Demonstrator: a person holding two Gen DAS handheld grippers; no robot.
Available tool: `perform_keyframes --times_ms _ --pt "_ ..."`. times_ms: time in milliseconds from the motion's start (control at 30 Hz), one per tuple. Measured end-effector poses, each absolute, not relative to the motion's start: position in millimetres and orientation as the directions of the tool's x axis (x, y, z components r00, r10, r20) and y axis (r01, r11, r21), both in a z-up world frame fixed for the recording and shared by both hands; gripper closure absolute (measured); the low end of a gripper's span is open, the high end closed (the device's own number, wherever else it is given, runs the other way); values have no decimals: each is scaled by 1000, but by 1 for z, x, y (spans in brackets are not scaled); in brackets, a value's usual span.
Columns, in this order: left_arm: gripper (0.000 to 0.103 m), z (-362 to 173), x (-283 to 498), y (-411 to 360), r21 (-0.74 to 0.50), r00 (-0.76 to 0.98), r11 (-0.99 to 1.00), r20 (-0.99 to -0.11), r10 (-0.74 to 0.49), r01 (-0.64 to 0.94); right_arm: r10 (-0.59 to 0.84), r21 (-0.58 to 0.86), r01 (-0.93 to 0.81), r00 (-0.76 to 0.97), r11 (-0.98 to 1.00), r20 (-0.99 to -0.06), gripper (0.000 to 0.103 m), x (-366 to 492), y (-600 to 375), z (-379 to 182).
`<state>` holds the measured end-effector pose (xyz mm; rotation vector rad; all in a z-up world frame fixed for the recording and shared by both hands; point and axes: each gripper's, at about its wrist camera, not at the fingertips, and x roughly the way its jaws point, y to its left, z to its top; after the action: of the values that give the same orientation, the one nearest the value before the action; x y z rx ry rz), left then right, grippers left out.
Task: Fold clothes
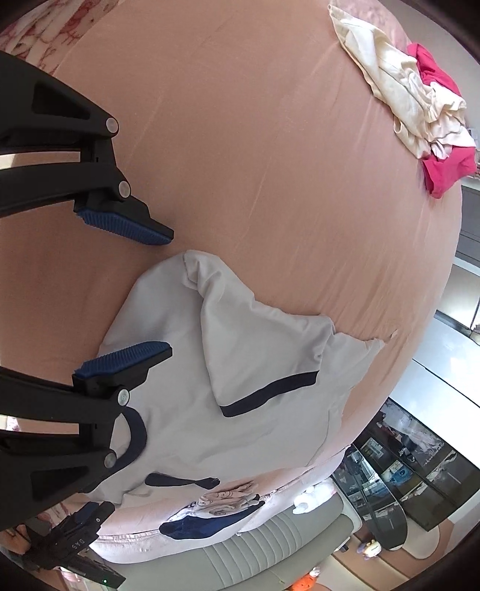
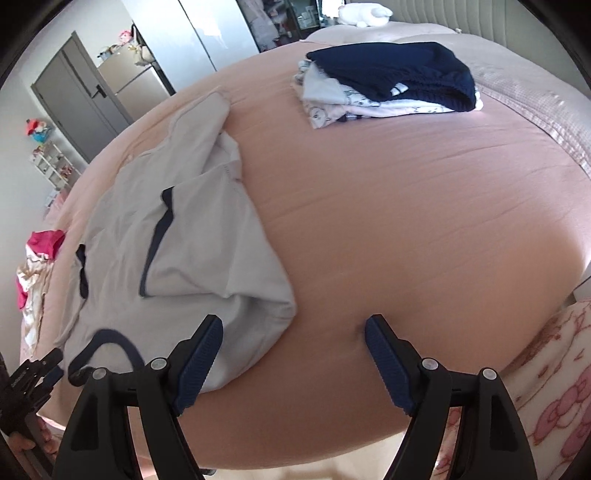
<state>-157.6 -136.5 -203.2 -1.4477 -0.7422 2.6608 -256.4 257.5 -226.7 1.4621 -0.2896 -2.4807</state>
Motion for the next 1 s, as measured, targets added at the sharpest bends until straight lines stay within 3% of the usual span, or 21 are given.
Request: perform_keyframes --times_ms 100,167,200,267,333,500,533,667,700,733,800,867,900,1000 --pt "52 -201 -163 -128 -416 -580 -894 -774 254 163 -348 307 163 -464 -938 -815 33 -257 245 -228" --pt "66 -202 -166 -125 -409 -578 -898 -778 247 166 -323 268 182 -467 -946 -823 50 -258 235 -231" --pt "80 -204 -166 -124 -403 -574 -898 -783 238 177 -313 252 189 -468 -949 -826 55 -258 231 -232" --pt "86 -204 -165 -125 -417 -580 -891 -776 247 178 -345 291 185 -464 -939 -816 71 -258 235 -231" --pt "89 -203 -162 -128 -459 -591 -874 -753 288 158 -417 372 188 -440 -909 -795 79 -259 240 -230" --pt "86 -215 -160 -136 -539 -584 -819 -735 344 197 -453 434 147 -421 -889 -786 79 -259 246 -240" --pt "86 -219 -160 -137 -547 -579 -811 -737 349 206 -463 447 142 -419 -883 -781 74 -260 246 -242" --pt "82 -219 -166 -131 -528 -583 -829 -738 339 187 -521 475 217 -414 -853 -747 31 -263 231 -243" --pt "79 -218 -169 -129 -514 -581 -839 -743 332 178 -502 436 249 -420 -865 -756 30 -263 223 -242" --pt "78 -216 -172 -125 -496 -581 -853 -748 322 165 -483 396 279 -428 -875 -764 33 -263 216 -240" --pt "79 -213 -176 -120 -464 -579 -874 -756 306 143 -434 322 304 -458 -897 -776 50 -262 210 -240" --pt "83 -211 -176 -119 -475 -583 -870 -747 319 133 -421 324 276 -466 -905 -778 83 -264 219 -240" --pt "90 -211 -173 -121 -507 -584 -852 -734 346 133 -446 370 251 -454 -895 -772 90 -266 227 -242" --pt "90 -216 -165 -126 -601 -570 -786 -701 429 147 -538 508 186 -394 -841 -745 93 -269 247 -250"
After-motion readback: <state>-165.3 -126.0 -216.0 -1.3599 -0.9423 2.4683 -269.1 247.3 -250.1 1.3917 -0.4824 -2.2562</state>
